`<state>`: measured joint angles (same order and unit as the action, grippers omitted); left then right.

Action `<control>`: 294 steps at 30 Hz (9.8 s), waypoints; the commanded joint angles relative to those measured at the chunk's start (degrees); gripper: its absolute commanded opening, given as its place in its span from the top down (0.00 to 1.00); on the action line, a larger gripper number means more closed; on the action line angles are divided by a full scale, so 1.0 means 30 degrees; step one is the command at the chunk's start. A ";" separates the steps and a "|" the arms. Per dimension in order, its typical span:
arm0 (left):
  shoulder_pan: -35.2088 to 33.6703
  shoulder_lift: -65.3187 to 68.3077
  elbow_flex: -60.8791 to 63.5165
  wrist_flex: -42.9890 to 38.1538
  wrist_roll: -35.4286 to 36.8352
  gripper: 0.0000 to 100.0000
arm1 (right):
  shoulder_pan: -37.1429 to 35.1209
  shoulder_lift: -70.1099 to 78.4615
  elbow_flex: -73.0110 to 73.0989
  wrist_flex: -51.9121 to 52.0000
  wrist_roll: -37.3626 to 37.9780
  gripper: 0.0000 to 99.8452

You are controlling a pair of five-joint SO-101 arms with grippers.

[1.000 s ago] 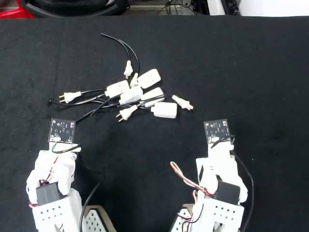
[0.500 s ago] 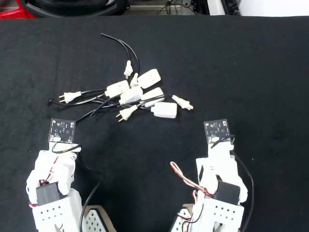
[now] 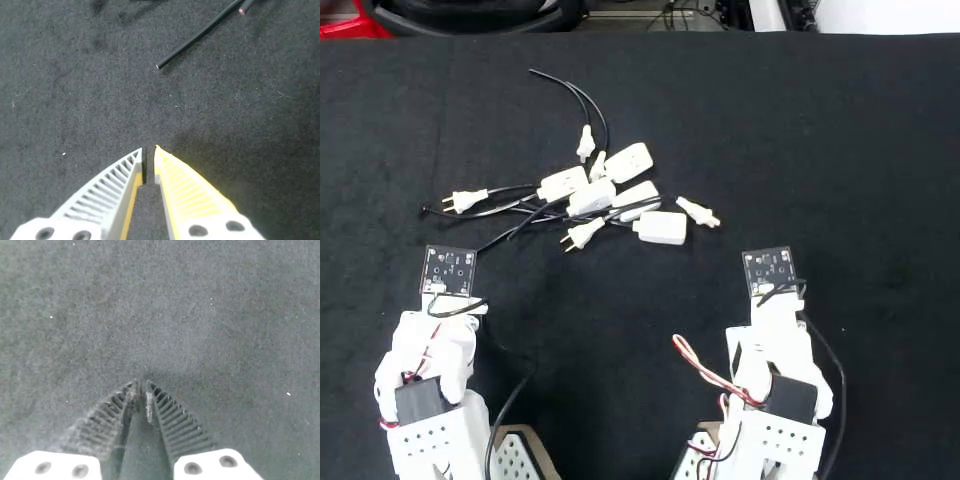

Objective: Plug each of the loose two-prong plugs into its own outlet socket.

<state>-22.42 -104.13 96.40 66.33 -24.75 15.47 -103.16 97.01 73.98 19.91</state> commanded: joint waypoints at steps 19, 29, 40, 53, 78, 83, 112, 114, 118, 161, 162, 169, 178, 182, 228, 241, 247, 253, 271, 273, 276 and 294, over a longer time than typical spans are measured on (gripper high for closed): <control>-0.0015 -0.0029 0.0337 -0.0293 -0.0176 0.94 | 0.0088 -0.1245 -0.0161 0.0029 0.0088 0.99; -0.0044 -0.0029 -0.0864 -0.0264 -0.0234 0.94 | 0.0088 -0.1245 -0.0161 -0.0029 0.0117 0.99; -0.1744 0.2315 -1.2147 0.1319 -0.0117 0.94 | -0.0967 -0.1040 -0.2564 -0.2579 0.3897 0.96; 1.0916 2.4117 -2.3780 0.1993 -0.0264 0.82 | 0.0908 -0.1070 -0.1714 -0.1612 0.3634 0.96; 1.6718 3.8359 -2.6066 -1.1868 -0.4249 0.72 | 0.4689 0.8659 -0.2476 -0.6711 0.4425 0.96; 1.6601 3.8974 -2.5656 -1.2806 -0.4015 0.72 | 0.4659 0.9011 -0.2476 -0.6886 0.4484 0.96; 1.6366 4.3927 -3.4007 -0.1319 -0.8352 0.97 | 0.4689 0.8864 -0.2271 -0.6916 0.4864 0.96; 1.6366 4.2344 -3.3744 0.0498 -0.8352 0.97 | 0.4689 0.8864 -0.2271 -0.6916 0.4864 0.96; 1.6015 3.8007 -3.1985 0.2989 -0.8352 0.97 | 0.4689 0.8864 -0.2271 -0.6916 0.4864 0.96; 0.8366 0.0147 -0.5084 0.6799 -1.3861 0.72 | 0.3868 0.8894 -0.1978 -0.7297 0.4952 0.96; 0.8659 0.0147 -0.5084 0.6711 -1.4125 0.72 | 0.3868 0.8894 -0.1978 -0.7297 0.4952 0.96; 0.8542 0.0176 -0.7751 0.5187 -1.3040 0.73 | 0.3868 0.8894 -0.1978 -0.7297 0.4952 0.96; 0.7663 0.0352 -0.1597 -0.2842 -0.8821 0.73 | 0.3868 0.8894 -0.1978 -0.7297 0.4952 0.96; 0.7223 0.0234 0.0366 -0.4249 -0.7092 0.73 | 0.3868 0.8894 -0.1978 -0.7297 0.4952 0.96; 1.3055 2.0366 -0.9363 -0.1495 -1.2718 0.72 | 0.3927 0.8894 -0.1949 -0.7355 0.4952 0.96; 1.4139 2.0366 -0.8220 -0.4015 -0.9055 0.95 | 0.3956 0.8894 -0.1949 -0.7355 0.4952 0.96; 1.3465 2.0366 -0.9656 -0.4161 -0.9026 0.96 | 0.3956 0.8894 -0.1949 -0.7355 0.4952 0.96; 1.2527 2.0571 -1.0418 -0.6242 -0.9055 0.95 | 0.3927 0.8894 -0.1949 -0.7355 0.4952 0.96; 1.1238 2.0308 -1.2821 -0.4630 -0.7795 0.64 | 0.3780 0.8864 -0.1978 -0.7385 0.4982 0.96; 1.0593 1.9927 -1.5077 -0.2725 -0.6652 0.64 | 0.3136 0.8864 -0.2271 -0.7443 0.5011 0.96; 0.8484 1.8462 -1.8359 0.0000 -0.3370 0.64 | 0.1729 0.8952 -0.4352 -0.6095 0.5773 0.96; -0.0337 0.5011 -0.5260 -0.2755 0.2930 0.64 | -1.3626 2.4425 -1.5897 -0.4630 0.8176 0.85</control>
<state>-23.30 -82.68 74.59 60.53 -20.62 -22.59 -43.82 56.22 64.13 42.33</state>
